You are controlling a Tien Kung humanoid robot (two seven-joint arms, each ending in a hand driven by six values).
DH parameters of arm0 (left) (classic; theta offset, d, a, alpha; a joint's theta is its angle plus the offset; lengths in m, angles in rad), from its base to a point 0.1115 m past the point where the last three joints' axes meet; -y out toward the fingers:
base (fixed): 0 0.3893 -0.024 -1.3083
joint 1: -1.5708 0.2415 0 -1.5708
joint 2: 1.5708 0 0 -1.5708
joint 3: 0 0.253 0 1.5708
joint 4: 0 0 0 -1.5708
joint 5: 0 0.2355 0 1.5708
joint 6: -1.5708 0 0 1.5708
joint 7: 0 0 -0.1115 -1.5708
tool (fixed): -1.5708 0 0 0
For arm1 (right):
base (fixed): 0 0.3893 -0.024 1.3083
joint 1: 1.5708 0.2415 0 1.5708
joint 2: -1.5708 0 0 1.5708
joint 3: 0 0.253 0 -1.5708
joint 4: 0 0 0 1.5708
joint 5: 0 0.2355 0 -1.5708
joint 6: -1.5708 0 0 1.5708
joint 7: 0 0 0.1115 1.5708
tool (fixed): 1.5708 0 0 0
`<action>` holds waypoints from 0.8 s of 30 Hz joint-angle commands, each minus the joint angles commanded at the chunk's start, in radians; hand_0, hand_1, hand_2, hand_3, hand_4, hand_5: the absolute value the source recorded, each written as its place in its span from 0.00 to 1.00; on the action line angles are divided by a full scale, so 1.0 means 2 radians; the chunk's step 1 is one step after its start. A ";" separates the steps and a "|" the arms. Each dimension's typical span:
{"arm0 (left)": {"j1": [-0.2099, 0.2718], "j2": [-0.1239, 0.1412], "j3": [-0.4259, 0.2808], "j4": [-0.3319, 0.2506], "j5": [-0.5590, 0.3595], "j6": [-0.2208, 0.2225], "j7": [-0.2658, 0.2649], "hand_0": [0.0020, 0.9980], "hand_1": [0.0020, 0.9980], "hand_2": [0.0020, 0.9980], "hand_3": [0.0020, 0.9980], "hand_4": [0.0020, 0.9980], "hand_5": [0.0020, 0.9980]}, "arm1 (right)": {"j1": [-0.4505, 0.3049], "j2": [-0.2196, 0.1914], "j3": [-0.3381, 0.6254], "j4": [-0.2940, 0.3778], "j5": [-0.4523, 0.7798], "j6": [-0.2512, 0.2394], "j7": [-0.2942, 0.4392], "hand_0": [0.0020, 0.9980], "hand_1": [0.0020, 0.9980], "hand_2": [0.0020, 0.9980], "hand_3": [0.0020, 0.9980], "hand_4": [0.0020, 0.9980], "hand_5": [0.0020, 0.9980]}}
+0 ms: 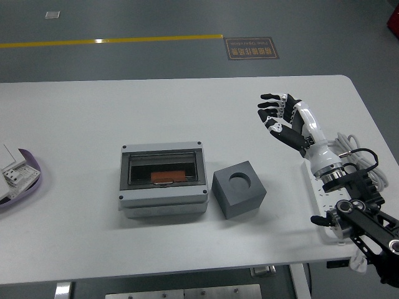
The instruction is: Pick up the cylinder from the cube,place it in the box,flap close box
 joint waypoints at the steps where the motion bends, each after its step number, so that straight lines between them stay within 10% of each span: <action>1: -0.002 0.001 0.003 0.000 0.001 0.000 0.000 0.52 0.59 0.60 0.66 0.76 0.16 | -0.001 -0.001 0.003 0.002 0.002 0.000 0.000 0.67 0.61 0.63 0.65 0.71 0.29; 24: -0.027 0.018 -0.007 -0.005 0.024 0.000 0.002 0.52 0.59 0.60 0.66 0.77 0.16 | -0.023 -0.011 0.061 0.023 -0.011 -0.008 -0.008 0.68 0.62 0.63 0.64 0.71 0.25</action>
